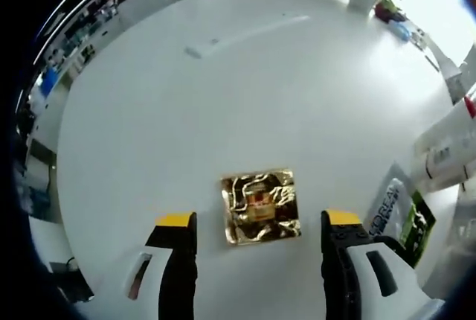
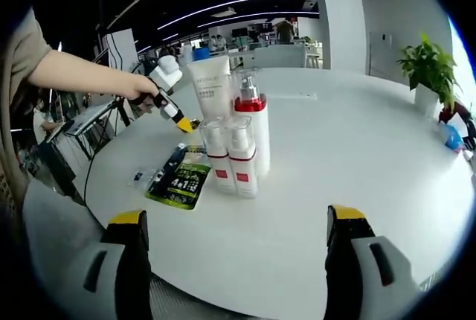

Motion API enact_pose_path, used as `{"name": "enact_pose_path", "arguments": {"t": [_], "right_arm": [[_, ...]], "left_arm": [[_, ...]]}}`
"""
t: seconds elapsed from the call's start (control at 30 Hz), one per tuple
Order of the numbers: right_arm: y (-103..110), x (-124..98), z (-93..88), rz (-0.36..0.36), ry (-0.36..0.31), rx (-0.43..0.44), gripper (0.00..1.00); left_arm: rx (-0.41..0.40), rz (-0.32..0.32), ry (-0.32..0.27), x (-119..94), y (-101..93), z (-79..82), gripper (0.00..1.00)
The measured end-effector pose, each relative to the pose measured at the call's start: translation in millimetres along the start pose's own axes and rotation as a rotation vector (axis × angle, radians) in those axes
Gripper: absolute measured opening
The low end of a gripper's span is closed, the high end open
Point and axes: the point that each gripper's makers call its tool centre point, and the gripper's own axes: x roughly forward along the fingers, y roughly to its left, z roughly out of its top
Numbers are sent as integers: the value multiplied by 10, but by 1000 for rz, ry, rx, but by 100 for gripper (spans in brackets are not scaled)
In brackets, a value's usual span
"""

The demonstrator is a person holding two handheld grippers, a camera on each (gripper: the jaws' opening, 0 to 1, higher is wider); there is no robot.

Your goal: Arrange the skincare products in the storage area until every visible bottle or jar stands upright without overlapping.

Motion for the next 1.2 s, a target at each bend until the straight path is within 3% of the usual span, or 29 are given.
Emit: {"name": "enact_pose_path", "arguments": {"t": [0.43,0.6,0.97,1.2], "right_arm": [[-12,0,-9,-4,5,4,100],[-12,1,-13,-5,7,4,100],[-23,2,-14,-9,6,6,100],[-16,2,-6,-5,3,7,100]], "left_arm": [[-24,19,9,33,32,24,56],[-49,27,9,7,27,21,37],[-110,38,2,-2,69,17,35],[-171,67,2,-132,79,-63,34]]}}
